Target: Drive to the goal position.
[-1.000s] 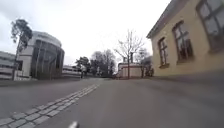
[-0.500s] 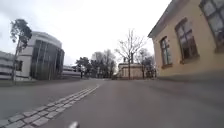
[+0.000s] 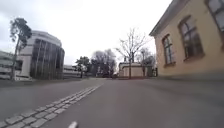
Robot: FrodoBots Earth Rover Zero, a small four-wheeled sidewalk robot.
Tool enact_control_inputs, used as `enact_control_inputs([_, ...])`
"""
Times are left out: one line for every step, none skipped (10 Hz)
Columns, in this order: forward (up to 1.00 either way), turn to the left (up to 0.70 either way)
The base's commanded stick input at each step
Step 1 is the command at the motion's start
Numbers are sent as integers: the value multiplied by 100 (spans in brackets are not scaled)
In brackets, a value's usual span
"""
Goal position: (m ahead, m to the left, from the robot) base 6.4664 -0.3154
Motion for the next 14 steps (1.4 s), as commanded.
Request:
enact_control_inputs([70, -16])
enact_control_inputs([70, -9])
enact_control_inputs([70, -2])
enact_control_inputs([70, 0])
enact_control_inputs([70, 0])
enact_control_inputs([70, 0])
enact_control_inputs([70, 0])
enact_control_inputs([70, 0])
enact_control_inputs([70, 0])
enact_control_inputs([70, 0])
enact_control_inputs([70, 0])
enact_control_inputs([70, 0])
enact_control_inputs([70, 0])
enact_control_inputs([70, 0])
